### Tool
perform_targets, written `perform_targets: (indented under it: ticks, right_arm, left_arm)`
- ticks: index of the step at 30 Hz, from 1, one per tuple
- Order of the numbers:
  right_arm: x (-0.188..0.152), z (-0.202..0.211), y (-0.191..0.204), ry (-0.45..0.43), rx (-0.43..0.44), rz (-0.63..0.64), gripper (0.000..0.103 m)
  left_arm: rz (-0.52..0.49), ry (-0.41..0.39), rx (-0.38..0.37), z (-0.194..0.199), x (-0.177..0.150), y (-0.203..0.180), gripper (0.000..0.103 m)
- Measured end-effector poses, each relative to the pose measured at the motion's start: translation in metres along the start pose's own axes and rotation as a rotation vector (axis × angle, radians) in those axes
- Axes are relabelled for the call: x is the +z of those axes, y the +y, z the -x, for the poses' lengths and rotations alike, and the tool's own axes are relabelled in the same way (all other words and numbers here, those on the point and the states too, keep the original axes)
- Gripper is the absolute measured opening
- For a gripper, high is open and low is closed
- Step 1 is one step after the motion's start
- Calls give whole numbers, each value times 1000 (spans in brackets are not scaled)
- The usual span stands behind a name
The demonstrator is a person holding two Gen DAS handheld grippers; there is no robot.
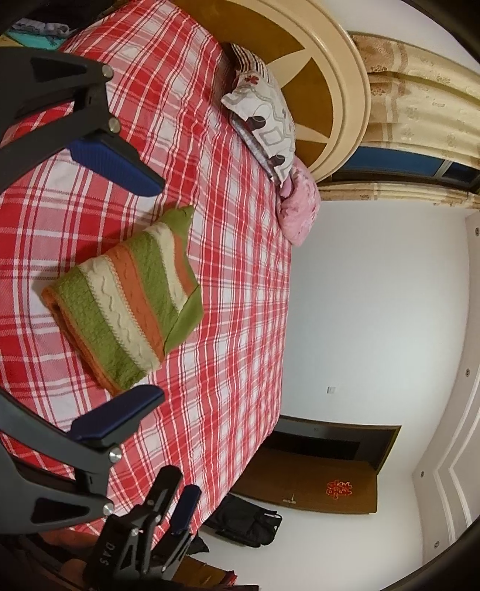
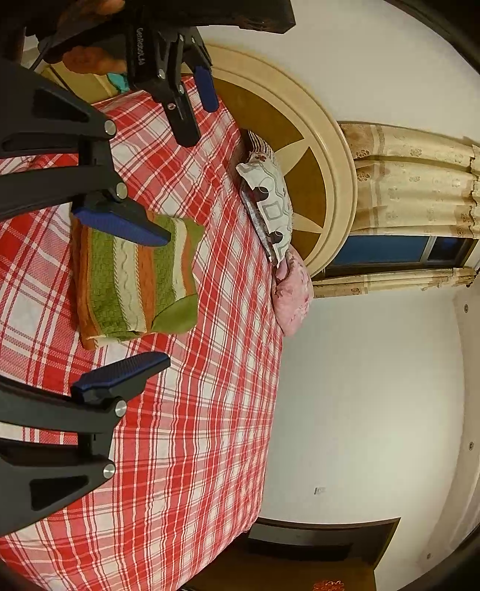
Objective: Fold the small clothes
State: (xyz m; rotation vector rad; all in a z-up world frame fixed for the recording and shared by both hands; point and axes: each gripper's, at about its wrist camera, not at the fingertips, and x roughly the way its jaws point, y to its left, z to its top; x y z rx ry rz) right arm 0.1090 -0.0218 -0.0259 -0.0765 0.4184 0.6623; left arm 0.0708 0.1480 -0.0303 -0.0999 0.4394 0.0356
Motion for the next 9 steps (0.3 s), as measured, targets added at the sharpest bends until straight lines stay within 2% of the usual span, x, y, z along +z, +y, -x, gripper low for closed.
perform_targets:
  ticks: [9]
  right_arm:
    - [-2,1,0,2,5,1,60]
  left_arm:
    - [17,-2,14,-1,-2,7,103]
